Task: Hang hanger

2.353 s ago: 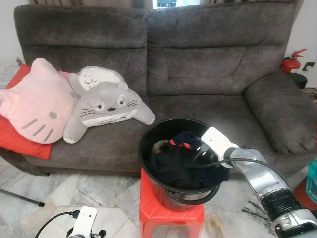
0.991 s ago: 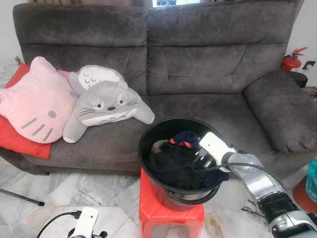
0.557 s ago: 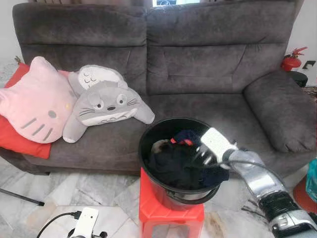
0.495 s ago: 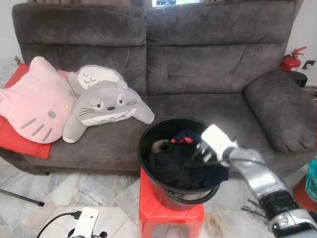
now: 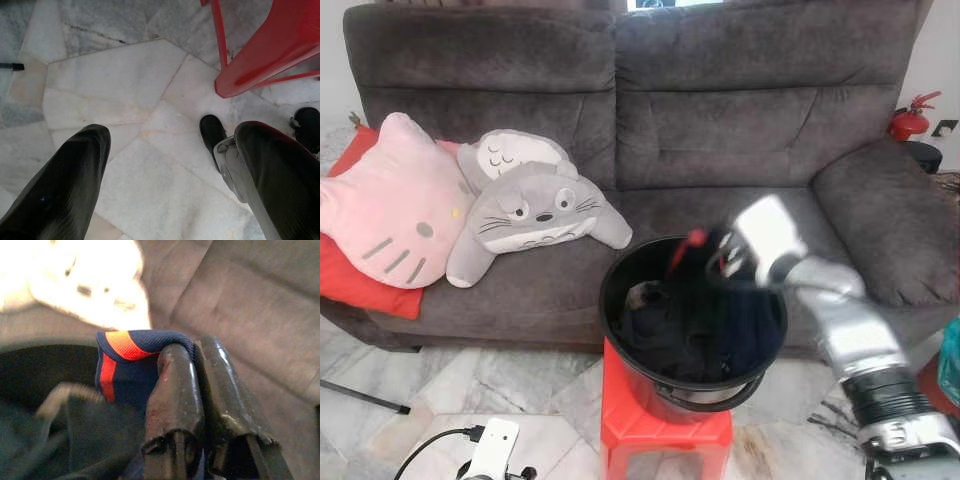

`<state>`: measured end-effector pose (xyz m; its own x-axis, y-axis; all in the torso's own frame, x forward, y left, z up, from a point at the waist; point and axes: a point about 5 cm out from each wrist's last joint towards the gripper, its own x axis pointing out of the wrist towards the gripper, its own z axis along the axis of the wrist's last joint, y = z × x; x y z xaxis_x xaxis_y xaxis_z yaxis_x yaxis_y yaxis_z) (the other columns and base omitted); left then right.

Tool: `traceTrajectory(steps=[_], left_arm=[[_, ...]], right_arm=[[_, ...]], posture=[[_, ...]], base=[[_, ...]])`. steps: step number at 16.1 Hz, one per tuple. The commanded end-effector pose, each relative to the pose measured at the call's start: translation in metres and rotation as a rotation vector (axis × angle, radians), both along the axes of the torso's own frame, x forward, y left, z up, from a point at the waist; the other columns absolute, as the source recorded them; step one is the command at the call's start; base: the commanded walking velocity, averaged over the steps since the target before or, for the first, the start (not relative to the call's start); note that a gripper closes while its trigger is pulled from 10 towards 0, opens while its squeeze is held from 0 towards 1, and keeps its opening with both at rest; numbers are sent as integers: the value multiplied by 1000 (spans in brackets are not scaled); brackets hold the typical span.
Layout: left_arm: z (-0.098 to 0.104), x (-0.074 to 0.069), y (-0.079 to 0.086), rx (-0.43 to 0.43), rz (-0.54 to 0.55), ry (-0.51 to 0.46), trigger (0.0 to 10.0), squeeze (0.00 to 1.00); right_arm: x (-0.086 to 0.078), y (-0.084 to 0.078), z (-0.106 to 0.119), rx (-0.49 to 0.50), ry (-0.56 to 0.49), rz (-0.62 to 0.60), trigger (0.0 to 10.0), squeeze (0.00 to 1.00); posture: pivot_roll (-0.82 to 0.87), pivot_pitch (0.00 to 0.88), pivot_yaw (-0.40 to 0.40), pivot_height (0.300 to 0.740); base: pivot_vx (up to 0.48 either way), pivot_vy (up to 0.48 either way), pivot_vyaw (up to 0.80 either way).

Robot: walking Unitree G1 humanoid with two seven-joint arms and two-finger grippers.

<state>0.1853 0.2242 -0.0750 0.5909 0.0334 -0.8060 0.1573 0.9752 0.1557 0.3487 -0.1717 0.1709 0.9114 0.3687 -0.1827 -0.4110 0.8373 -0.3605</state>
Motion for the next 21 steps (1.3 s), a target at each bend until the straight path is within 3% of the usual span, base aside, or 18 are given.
traceTrajectory(steps=[1,4,6,8,9,11,13,15,16,18,19,21], left_arm=[[0,0,0,7,0,8,10000,0],[0,1,-2,0,1,4,10000,0],[0,1,-3,-2,0,4,10000,0],[-1,0,-3,-3,-2,7,10000,0],[-1,0,-3,-4,-5,10,10000,0],[-1,1,-4,-7,-5,7,10000,0],[-1,1,-5,-9,-8,6,10000,0],[0,2,-5,-11,-11,4,10000,0],[0,2,-5,-12,-12,3,10000,0],[0,2,-5,-11,-17,6,10000,0],[-1,1,-5,-10,-21,8,10000,0],[-1,0,-4,-9,-23,11,10000,0]], right_arm=[[-3,7,18,63,-50,33,0,0],[-31,21,15,89,-9,175,0,0],[-49,16,13,88,5,217,0,0],[-66,8,19,161,6,265,0,0],[-83,5,25,182,-18,341,0,0],[-95,2,39,228,-70,388,0,0],[-109,5,50,315,-88,468,0,0],[-125,9,42,305,-39,525,0,0],[-129,5,34,303,-5,484,0,0],[-137,-14,3,279,119,286,0,0],[-151,-21,-16,279,213,233,0,0],[-169,-24,-29,267,283,216,0,0]], posture=[[-170,0,52,740],[-178,0,48,740],[-178,0,48,740],[-178,0,48,740],[-178,0,48,740],[-205,0,54,740],[-210,0,57,740],[-208,0,57,740],[-209,0,58,740],[-215,0,62,740],[-215,0,62,740],[-220,0,68,740]], base=[[0,0,0],[0,0,0],[0,0,0],[0,0,0],[0,0,0],[0,0,0],[0,0,0],[0,0,0],[0,0,0],[0,0,0],[0,0,0],[0,0,0]])
